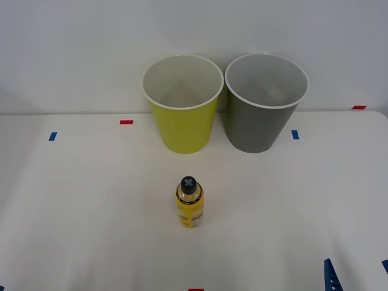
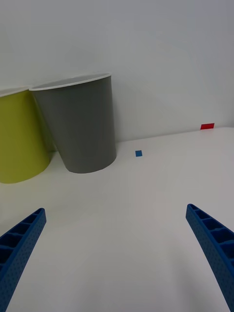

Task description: Put cans in the gray bin and PET bottles in the light green bin.

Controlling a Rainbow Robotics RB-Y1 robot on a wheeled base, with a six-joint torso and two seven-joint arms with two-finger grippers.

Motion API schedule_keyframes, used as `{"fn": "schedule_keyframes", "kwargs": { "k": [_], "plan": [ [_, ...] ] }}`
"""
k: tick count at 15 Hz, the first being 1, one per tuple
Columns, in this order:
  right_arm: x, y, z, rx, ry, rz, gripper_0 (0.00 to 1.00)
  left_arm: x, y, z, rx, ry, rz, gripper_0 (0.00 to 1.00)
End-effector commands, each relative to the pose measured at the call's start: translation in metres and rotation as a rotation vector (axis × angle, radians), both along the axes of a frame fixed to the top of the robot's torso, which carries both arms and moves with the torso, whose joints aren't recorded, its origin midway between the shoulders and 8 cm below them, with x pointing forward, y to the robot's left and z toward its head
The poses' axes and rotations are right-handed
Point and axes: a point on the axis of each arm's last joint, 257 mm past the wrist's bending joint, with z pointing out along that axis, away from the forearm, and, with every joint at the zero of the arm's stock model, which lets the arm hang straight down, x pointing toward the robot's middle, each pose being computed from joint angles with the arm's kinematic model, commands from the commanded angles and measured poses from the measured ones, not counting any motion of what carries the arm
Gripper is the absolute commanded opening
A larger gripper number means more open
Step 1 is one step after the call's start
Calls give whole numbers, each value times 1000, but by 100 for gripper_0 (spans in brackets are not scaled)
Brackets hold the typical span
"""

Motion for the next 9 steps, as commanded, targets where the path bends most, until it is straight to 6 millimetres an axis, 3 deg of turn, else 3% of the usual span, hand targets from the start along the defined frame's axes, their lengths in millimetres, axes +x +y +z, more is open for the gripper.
{"fn": "schedule_keyframes", "kwargs": {
  "k": [1,9],
  "plan": [
    [0,0,0,0,0,0,100,0,0,0,0,0,0,100],
    [0,0,0,0,0,0,100,0,0,0,0,0,0,100]
  ]
}}
